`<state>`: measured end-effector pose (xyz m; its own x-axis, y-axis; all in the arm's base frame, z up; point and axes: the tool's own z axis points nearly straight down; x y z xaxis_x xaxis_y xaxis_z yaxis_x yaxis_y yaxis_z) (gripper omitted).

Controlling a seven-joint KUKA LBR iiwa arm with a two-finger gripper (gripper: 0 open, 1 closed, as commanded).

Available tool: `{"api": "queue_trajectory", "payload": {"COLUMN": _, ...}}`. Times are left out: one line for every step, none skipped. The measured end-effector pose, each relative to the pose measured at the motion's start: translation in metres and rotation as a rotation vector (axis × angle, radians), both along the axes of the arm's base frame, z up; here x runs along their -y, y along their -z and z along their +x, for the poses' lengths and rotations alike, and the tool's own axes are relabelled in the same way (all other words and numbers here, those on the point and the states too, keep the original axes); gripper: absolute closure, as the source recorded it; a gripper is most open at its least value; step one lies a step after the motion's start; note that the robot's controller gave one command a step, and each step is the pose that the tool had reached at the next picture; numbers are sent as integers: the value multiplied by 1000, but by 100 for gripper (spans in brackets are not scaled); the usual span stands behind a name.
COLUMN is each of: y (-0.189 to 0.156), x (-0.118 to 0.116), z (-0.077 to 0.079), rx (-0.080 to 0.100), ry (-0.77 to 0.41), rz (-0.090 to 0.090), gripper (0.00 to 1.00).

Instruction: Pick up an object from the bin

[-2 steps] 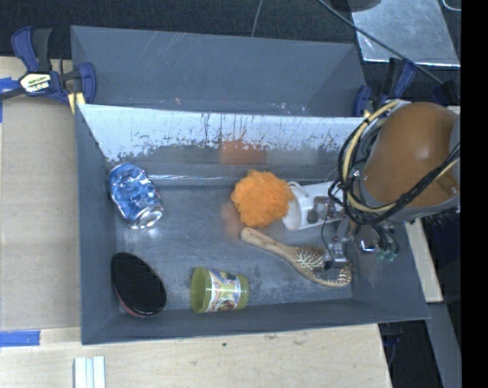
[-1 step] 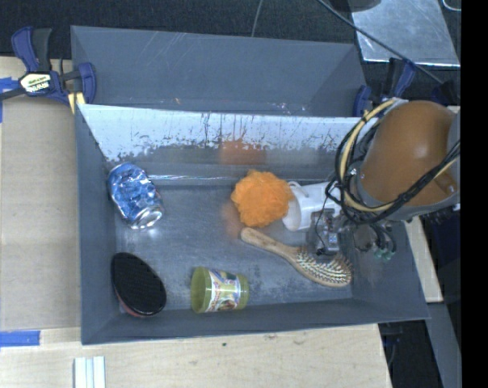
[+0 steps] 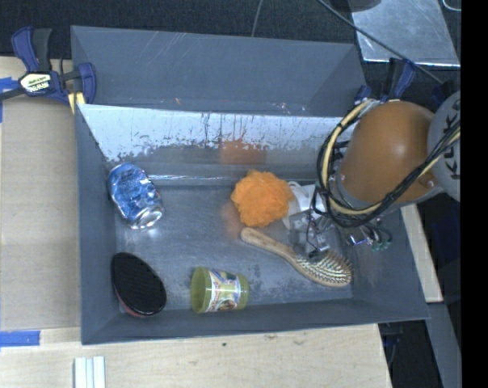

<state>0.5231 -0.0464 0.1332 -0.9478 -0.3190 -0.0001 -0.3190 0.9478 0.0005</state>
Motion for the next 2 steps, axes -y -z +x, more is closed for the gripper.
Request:
{"api": "queue_trajectory", "payload": {"y": -31, "x": -31, "z": 52, "rx": 9, "ry": 263, "rz": 3, "gripper": 100}}
{"api": "queue_trajectory", "payload": {"y": -29, "x": -30, "z": 51, "rx": 5, "ry": 265, "rz": 1, "gripper": 0}}
